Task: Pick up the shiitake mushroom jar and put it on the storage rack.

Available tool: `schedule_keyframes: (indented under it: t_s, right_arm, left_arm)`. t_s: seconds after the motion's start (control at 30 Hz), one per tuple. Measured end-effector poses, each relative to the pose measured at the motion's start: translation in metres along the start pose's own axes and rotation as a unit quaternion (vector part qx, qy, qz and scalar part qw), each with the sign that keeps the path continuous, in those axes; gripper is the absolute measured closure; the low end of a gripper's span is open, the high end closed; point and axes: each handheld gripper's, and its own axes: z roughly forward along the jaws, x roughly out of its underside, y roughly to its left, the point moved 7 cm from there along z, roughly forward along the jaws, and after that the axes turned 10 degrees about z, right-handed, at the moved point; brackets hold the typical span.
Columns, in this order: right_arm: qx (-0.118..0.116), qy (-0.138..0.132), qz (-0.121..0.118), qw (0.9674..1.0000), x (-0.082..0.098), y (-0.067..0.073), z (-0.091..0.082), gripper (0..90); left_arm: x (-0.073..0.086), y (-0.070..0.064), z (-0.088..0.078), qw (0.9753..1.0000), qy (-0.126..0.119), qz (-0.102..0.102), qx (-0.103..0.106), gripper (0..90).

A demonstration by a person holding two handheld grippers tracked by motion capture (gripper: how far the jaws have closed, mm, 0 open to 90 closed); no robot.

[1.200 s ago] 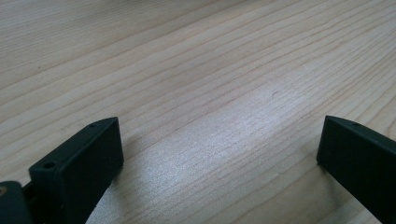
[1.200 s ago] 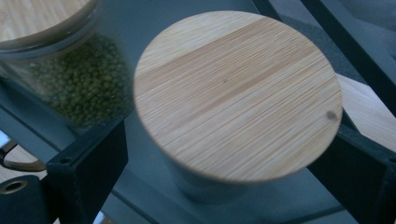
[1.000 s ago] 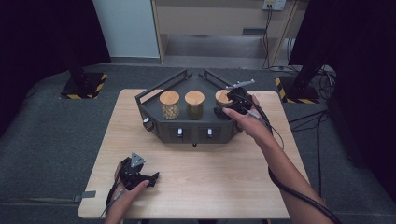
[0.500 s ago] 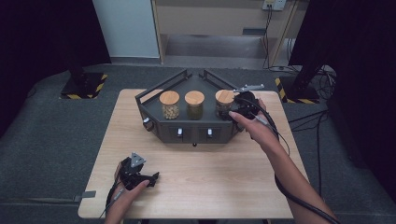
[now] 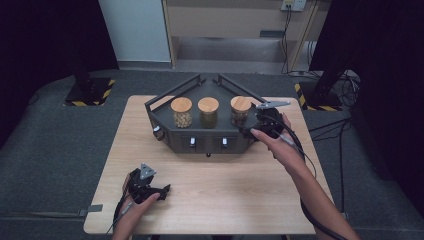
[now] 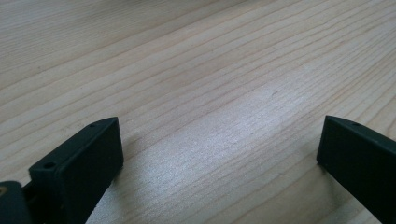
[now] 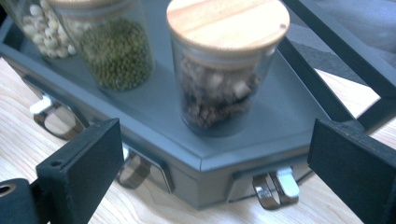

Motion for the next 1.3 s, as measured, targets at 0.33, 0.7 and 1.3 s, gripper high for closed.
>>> schedule_keyframes:
  t_s: [0.33, 0.7, 1.3]
  right_arm:
    - [0.002, -0.007, 0.005, 1.0000, 0.017, -0.006, -0.013, 3.7]
    - [0.006, -0.004, 0.003, 1.0000, 0.040, -0.007, -0.018, 3.6]
    - [0.003, 0.003, 0.003, 1.0000, 0.070, -0.003, -0.017, 3.5]
  left_arm:
    - [0.000, 0.000, 0.000, 1.0000, 0.000, 0.000, 0.000, 0.0]
    - [0.000, 0.000, 0.000, 1.0000, 0.000, 0.000, 0.000, 0.0]
    - [0.000, 0.000, 0.000, 1.0000, 0.000, 0.000, 0.000, 0.0]
